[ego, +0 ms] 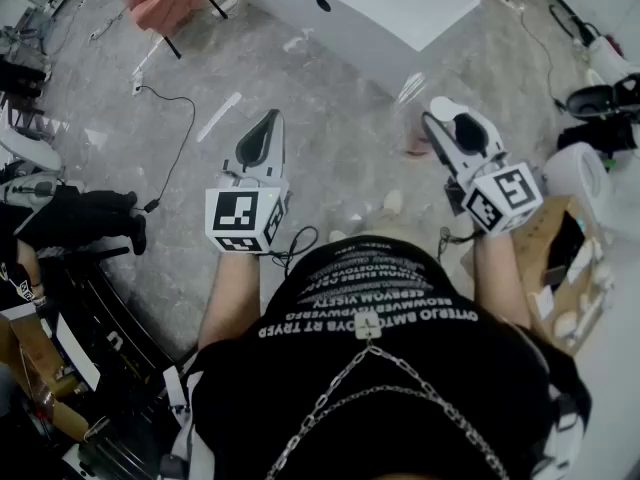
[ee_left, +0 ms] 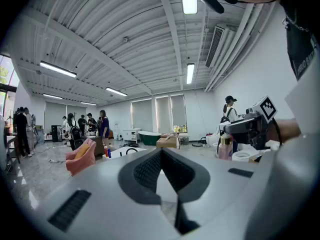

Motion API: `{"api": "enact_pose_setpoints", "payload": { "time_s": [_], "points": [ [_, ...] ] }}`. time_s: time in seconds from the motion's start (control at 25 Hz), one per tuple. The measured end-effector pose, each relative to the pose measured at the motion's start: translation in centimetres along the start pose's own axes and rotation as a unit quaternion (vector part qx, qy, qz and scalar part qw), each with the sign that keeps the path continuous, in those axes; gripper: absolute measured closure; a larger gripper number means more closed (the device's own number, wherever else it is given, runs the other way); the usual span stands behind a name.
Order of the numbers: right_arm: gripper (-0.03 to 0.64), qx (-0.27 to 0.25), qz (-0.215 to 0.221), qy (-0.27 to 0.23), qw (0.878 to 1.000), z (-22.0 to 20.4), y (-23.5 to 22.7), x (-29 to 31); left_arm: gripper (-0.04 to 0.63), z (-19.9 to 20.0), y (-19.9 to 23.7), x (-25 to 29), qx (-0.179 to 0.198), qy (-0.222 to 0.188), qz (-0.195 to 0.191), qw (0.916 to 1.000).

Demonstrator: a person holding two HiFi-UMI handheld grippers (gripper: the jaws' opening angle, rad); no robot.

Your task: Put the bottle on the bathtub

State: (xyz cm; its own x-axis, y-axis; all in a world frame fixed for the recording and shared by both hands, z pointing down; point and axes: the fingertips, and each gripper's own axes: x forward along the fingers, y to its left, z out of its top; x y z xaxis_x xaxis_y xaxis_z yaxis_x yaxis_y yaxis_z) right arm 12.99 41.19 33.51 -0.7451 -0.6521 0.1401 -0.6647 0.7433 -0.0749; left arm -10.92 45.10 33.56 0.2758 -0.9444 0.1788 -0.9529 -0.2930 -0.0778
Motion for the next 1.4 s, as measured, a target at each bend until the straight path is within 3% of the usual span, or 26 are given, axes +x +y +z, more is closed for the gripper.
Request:
{"api": "enact_pose_setpoints", "payload": {
  "time_s": [0.56, 1.0, 1.4],
  "points": [
    [0.445, 0.017, -0.008, 0.001, 1.0, 0.7, -1.1, -0.3, 0.594, -0.7, -1.6, 3.6, -0.001, 0.006, -0.031, 0.9995],
    [0.446, 0.014, -0.027, -0.014, 0.999, 0.8, -7.5, 1.8, 0.594, 0.7, -3.0, 11.4, 0.03, 0.012, -0.044, 0.9985],
    [0.445, 0.0, -0.021, -0.013, 1.0, 1.5, -13.4, 5.2, 0.594, 1.8, -2.1, 18.5, 0.025, 0.012, -0.024, 0.9993]
  ]
}}
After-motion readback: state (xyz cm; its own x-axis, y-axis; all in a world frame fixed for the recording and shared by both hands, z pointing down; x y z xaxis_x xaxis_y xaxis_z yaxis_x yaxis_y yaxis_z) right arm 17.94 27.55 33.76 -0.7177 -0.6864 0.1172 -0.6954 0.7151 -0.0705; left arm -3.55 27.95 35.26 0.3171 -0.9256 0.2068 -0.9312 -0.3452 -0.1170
